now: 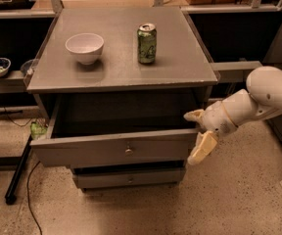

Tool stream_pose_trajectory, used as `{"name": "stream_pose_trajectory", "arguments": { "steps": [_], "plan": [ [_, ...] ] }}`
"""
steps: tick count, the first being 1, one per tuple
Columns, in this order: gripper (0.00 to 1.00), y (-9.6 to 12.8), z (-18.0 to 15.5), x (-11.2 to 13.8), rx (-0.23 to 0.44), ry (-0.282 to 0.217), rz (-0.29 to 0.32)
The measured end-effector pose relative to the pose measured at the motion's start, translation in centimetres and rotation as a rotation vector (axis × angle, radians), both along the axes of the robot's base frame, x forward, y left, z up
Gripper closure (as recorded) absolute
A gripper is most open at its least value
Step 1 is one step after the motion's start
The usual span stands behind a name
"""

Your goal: Open top drawer

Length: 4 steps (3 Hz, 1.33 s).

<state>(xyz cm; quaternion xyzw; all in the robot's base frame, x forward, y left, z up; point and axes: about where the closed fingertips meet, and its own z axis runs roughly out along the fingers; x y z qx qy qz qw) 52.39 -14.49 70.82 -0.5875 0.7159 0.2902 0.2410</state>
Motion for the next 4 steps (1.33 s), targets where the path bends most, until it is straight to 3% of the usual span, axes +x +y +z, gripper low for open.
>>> {"name": "stream_pose_trajectory", "arguments": {
  "steps": [1, 2, 4],
  "plan": [
    [0.0, 1.1, -1.7, -1.0, 0.013, 0.04, 0.034],
    [0.0, 1.1, -1.7, -1.0, 0.012, 0.04, 0.034],
    [0.0, 1.7, -2.9, -1.8, -0.187, -0.035, 0.03]
  ]
}}
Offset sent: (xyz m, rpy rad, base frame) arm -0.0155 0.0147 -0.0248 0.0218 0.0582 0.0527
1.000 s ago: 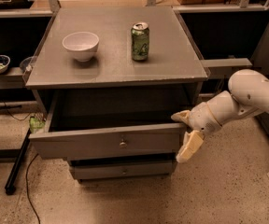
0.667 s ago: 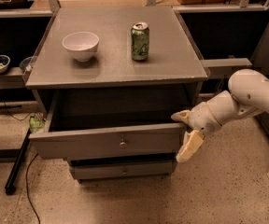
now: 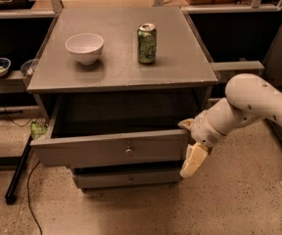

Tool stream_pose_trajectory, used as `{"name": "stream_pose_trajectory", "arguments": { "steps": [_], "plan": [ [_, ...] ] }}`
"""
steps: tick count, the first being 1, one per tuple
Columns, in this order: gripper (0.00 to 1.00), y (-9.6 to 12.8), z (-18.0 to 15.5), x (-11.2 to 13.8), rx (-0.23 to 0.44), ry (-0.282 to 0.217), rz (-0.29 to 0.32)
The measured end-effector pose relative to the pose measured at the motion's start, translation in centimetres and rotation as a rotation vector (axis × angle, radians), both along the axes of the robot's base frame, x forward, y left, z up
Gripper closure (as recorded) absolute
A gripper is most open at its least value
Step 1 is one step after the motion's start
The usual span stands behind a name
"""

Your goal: Open top drawer

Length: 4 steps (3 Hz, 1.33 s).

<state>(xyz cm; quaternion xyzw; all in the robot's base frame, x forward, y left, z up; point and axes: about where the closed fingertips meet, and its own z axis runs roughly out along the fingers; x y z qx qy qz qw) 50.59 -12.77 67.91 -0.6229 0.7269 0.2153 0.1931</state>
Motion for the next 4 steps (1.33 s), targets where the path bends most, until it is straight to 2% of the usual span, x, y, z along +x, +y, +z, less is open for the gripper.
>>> {"name": "stream_pose_trajectory", "arguments": {
  "steps": [4],
  "plan": [
    [0.0, -0.6, -0.8, -1.6, 0.043, 0.045, 0.018]
  ]
}}
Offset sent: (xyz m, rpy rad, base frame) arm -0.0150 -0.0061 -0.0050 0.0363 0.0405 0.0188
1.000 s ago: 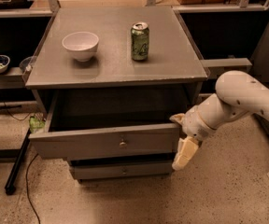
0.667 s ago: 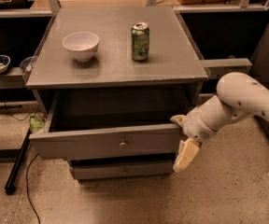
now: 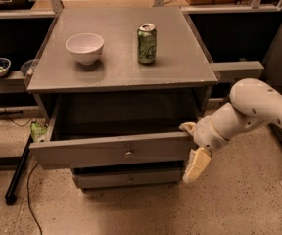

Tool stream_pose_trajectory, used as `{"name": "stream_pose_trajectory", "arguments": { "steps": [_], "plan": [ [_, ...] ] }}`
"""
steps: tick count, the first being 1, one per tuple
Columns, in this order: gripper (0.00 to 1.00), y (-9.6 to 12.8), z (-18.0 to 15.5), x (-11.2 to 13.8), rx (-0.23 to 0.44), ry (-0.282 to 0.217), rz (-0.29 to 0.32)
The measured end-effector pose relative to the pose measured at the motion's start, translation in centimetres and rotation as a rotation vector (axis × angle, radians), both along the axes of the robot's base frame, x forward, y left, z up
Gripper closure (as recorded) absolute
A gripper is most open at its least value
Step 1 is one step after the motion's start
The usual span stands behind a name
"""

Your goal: Open top drawer

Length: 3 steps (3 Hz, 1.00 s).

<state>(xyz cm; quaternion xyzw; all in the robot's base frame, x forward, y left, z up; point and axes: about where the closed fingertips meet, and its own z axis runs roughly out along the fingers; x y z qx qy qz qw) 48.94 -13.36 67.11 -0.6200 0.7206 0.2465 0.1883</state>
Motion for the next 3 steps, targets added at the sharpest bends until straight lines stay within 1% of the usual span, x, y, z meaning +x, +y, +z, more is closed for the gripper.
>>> {"name": "stream_pose_trajectory", "arguments": {
  "steps": [1, 2, 3],
  "plan": [
    [0.0, 0.0, 0.3, -0.1, 0.013, 0.002, 0.004],
    [0.0, -0.2, 0.6, -0.6, 0.056, 0.012, 0.016],
    [0.0, -1.0, 1.0, -1.9, 0.116, 0.021, 0.038]
  ]
}}
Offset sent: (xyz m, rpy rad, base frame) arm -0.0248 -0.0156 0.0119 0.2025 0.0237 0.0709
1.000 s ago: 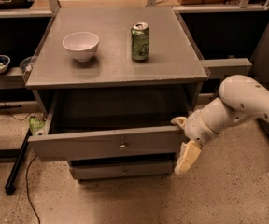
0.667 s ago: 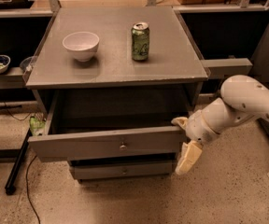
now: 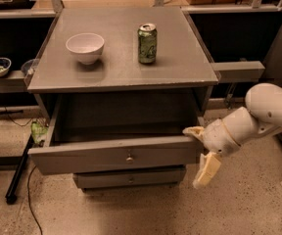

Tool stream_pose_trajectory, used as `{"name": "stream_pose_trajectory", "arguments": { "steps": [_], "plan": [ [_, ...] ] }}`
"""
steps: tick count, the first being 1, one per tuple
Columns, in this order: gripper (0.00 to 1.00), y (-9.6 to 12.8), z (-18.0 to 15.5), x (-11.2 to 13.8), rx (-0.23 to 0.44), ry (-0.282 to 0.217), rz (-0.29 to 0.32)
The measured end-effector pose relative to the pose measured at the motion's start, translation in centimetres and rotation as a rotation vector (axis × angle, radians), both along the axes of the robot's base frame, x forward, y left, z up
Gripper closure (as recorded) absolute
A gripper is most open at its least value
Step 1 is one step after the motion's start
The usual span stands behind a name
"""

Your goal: Open top drawer

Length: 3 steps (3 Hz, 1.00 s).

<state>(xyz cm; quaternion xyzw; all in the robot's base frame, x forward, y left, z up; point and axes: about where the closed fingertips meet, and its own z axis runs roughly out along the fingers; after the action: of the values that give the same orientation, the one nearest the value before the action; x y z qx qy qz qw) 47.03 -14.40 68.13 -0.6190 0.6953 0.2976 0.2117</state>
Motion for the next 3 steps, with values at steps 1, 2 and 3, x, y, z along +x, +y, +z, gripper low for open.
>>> {"name": "stream_pose_trajectory", "arguments": {
  "steps": [1, 2, 3],
  "plan": [
    [0.0, -1.2, 0.4, -1.7, 0.066, 0.009, 0.019],
    [0.0, -1.7, 0.6, -2.6, 0.095, 0.015, 0.024],
    [0.0, -2.7, 0.9, -4.4, 0.111, 0.024, 0.019]
  ]
}}
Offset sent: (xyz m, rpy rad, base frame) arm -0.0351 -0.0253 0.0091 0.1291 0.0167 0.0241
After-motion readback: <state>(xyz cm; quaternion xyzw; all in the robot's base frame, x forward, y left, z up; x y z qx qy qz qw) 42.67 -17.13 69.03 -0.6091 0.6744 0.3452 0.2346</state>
